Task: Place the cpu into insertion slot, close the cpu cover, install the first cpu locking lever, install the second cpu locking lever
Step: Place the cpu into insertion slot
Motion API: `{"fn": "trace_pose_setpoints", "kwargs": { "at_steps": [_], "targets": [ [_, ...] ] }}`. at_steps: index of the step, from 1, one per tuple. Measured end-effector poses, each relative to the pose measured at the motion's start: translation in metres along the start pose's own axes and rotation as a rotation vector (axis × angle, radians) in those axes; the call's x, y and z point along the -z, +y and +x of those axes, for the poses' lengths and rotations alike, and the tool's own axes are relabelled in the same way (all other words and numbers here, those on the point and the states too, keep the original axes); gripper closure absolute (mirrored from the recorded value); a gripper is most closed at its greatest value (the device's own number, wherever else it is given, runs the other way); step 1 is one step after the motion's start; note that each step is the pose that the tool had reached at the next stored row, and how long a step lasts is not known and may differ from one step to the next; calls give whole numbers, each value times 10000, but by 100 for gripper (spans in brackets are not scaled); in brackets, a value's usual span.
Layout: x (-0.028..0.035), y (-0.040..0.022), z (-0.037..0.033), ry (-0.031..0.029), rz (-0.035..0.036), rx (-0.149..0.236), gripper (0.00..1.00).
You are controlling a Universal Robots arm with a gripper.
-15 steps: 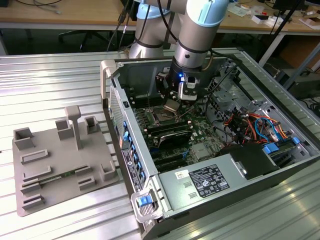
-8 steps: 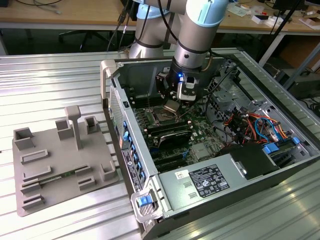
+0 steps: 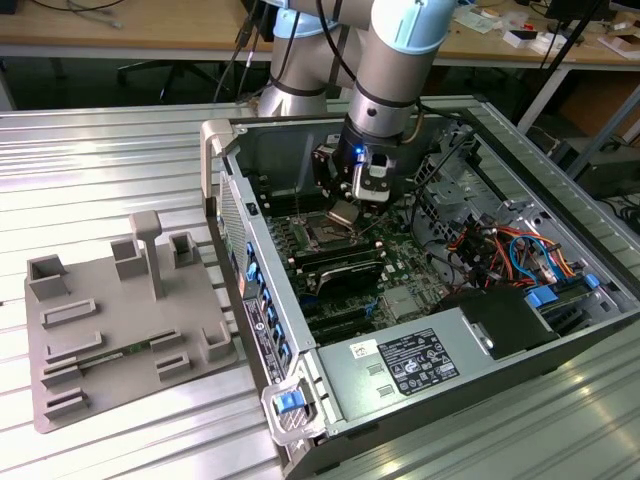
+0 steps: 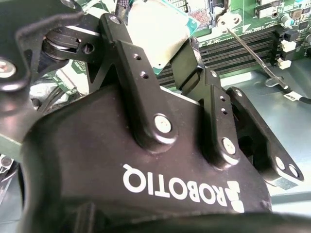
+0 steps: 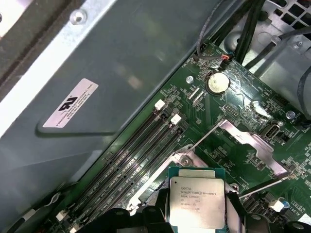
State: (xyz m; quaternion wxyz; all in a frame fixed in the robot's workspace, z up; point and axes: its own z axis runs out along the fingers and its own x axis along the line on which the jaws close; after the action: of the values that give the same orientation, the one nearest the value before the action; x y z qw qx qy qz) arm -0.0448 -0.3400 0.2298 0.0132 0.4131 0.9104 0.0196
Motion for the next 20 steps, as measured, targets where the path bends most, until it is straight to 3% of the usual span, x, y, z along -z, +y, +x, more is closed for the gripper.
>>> {"fn": "trace_pose_setpoints", "kwargs": {
  "at_steps": [8, 17, 20],
  "targets": [
    [-19, -109, 95, -17, 10, -119, 45],
    [-76, -142, 149, -21, 9, -248, 45],
    [-90, -141, 150, -33, 11, -493, 45]
  ]
}}
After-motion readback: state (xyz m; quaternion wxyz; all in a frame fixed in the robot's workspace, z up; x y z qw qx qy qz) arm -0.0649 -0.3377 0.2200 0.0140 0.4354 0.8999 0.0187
